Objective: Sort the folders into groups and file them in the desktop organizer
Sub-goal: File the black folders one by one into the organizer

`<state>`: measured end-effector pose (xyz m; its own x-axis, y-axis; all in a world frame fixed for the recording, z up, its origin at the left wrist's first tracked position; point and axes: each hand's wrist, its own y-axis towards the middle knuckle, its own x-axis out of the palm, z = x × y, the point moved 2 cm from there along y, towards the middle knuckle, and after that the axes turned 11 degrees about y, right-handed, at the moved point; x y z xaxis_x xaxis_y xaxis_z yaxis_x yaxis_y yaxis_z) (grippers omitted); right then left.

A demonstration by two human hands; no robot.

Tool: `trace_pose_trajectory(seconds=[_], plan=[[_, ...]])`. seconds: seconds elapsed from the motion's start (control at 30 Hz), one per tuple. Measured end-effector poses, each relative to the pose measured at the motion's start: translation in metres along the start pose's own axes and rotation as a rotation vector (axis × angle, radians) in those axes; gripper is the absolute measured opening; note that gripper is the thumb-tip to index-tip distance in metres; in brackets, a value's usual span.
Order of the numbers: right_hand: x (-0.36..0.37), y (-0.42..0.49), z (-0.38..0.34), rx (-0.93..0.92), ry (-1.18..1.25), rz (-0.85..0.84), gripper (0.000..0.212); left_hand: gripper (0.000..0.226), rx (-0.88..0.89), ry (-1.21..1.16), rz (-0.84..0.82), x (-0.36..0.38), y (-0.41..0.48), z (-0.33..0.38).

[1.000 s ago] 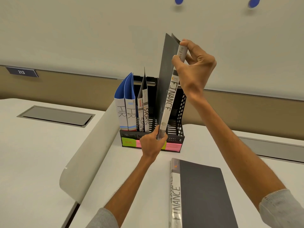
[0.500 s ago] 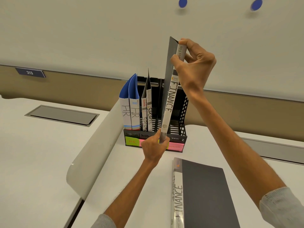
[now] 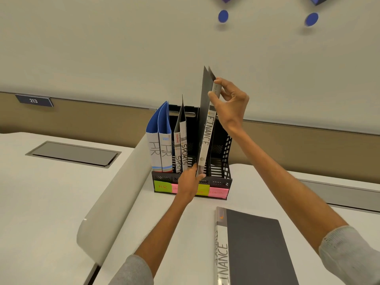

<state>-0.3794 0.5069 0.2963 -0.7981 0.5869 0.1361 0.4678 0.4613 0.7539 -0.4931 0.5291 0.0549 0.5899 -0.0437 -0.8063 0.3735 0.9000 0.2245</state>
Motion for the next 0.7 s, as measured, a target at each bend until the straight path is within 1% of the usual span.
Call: trace_pose_trajectory(seconds=[0.07,0.13,0.23,0.3,0.37,0.47,0.5,0.6,0.7], plan=[[-0.003,0.0,0.011,0.012,0.013,0.025,0.033,0.04,-0.013,0.029,-0.009,0.006,0.0,-0.007],[-0.002,0.003,0.018,0.012,0.029,0.034,0.034,0.039,-0.046,0.039,0.017,0.006,-0.002,-0.012],[-0.002,0.007,0.025,-0.004,0.012,0.003,0.037,0.031,-0.083,0.062,0.039,0.007,0.003,-0.016],[-0.002,0.01,0.028,-0.013,0.023,-0.019,0.037,0.032,-0.138,0.13,0.038,0.006,0.012,-0.018],[0.001,0.007,0.031,-0.022,0.021,-0.081,0.036,0.032,-0.185,0.183,0.036,0.006,0.021,-0.017],[0.007,-0.011,0.044,-0.01,-0.043,-0.242,0.032,0.025,-0.235,0.205,0.034,0.008,0.028,-0.013],[0.007,-0.019,0.051,0.006,-0.056,-0.258,0.03,0.025,-0.244,0.206,0.042,0.01,0.029,-0.014],[0.002,-0.033,0.066,0.057,-0.048,-0.242,0.026,0.028,-0.212,0.162,0.068,0.014,0.025,-0.02],[0.004,-0.043,0.075,0.115,-0.064,-0.305,0.026,0.029,-0.114,0.021,0.125,0.016,0.015,-0.025]])
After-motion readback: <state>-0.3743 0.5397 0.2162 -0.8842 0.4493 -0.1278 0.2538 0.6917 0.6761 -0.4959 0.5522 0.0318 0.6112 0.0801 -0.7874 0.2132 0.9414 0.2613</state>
